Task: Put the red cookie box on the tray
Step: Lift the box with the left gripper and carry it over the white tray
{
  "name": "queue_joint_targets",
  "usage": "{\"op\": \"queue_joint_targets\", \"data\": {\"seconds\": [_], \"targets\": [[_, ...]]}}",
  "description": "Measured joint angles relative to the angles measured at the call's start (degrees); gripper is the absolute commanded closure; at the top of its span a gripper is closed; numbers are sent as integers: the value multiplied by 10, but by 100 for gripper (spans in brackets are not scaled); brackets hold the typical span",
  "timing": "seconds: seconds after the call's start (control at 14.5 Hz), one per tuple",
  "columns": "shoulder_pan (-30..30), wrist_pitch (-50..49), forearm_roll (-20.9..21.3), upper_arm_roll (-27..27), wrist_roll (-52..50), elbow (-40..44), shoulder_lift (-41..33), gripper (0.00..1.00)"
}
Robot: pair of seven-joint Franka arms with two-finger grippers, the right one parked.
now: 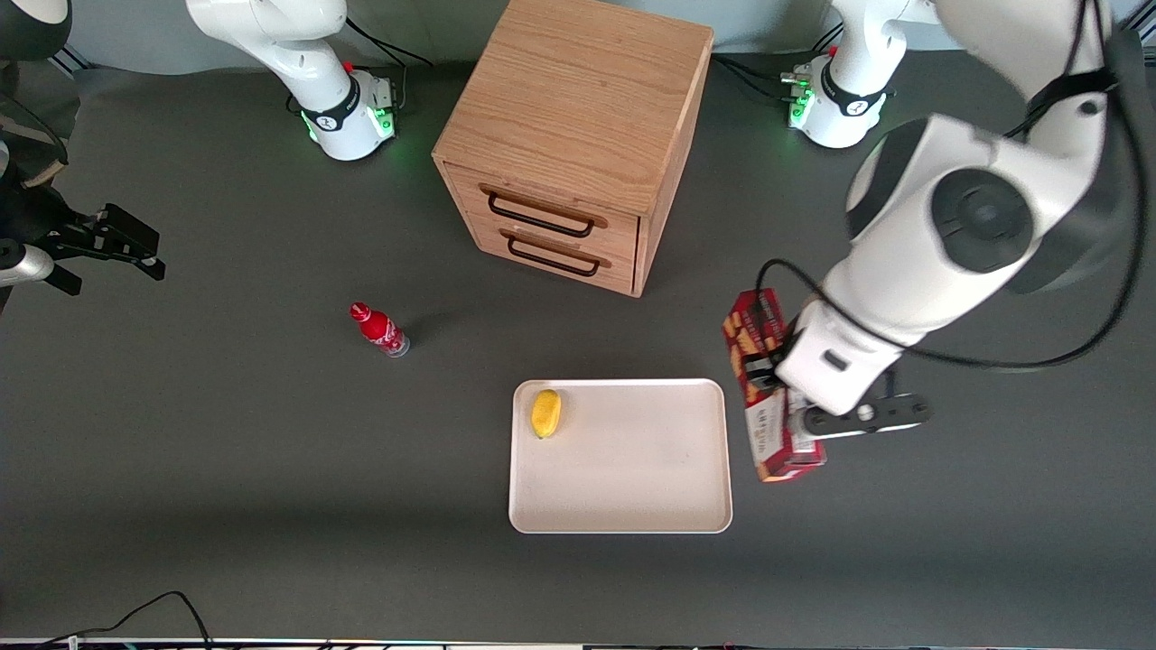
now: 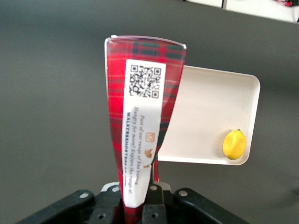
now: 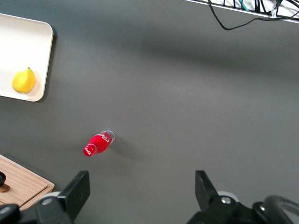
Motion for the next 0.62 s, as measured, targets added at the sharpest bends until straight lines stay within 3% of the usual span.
{"op": "queue_joint_targets", "data": {"seconds": [0.62], "targets": [[-42, 160, 67, 1, -1, 0, 179, 100]]}}
